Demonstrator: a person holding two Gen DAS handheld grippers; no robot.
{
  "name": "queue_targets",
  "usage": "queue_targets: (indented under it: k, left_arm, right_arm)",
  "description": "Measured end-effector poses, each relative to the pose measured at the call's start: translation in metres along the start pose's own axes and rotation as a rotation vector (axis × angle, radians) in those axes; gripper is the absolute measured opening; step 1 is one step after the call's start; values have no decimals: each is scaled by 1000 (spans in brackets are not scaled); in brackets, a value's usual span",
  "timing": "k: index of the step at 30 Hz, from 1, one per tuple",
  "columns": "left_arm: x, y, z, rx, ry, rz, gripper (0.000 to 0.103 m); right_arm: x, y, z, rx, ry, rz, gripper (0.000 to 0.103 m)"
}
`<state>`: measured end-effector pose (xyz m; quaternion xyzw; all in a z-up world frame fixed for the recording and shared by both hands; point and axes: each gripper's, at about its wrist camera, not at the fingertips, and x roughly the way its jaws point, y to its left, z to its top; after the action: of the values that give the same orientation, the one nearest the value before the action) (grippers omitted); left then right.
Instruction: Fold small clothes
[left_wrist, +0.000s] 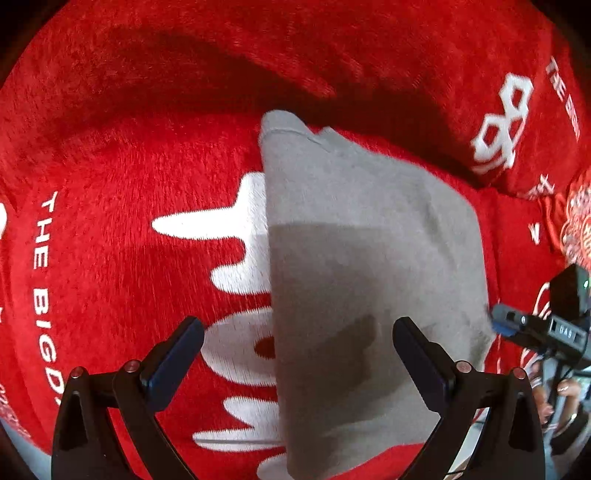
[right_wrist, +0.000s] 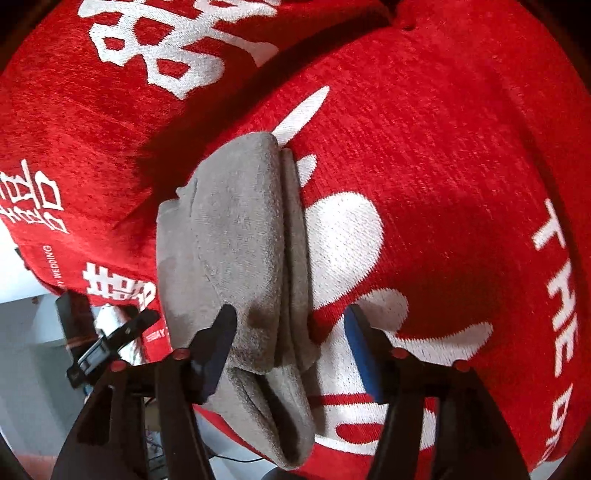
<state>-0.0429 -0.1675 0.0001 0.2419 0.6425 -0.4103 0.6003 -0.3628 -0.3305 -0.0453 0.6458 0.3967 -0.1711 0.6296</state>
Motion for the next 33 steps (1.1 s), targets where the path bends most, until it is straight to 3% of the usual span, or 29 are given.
queue_targets:
  k: [4,9,15,18,20,21,22,23,28,33]
  left_arm:
    - [21,11,8,-1,62,-30,102]
    - [44,8,11,-8,122,-192,102]
    - [60,-18,18,37,124,-217,102]
    - [64,-24,19,48,124,-184,102]
    - [65,-28,21,59,126,-178,102]
    - [66,-32,22,63,131,-174,102]
    - [66,-35,22,68,129,-169,97]
    - [66,-37,21,72,124,-165,94]
    - [43,-36,17,120,70,-174,54]
    - [16,-31,10,115,44,-235,50]
  right_arm:
    - [10,-3,5,-7,39,48,65]
    - [24,0,13,-30,80,140,65]
    - [52,22,24,-83,121,200,67]
    - [62,32,23,-97,127,201,67]
    - [65,37,21,-90,122,186,62]
    - [63,37,20,-84,124,172,43]
    - [65,37,18,-74,131,141,33]
    - [63,35,18,-62,134,143,32]
    - [52,50,8,-33,106,230,31]
    - [44,75,-6,-32,114,274,32]
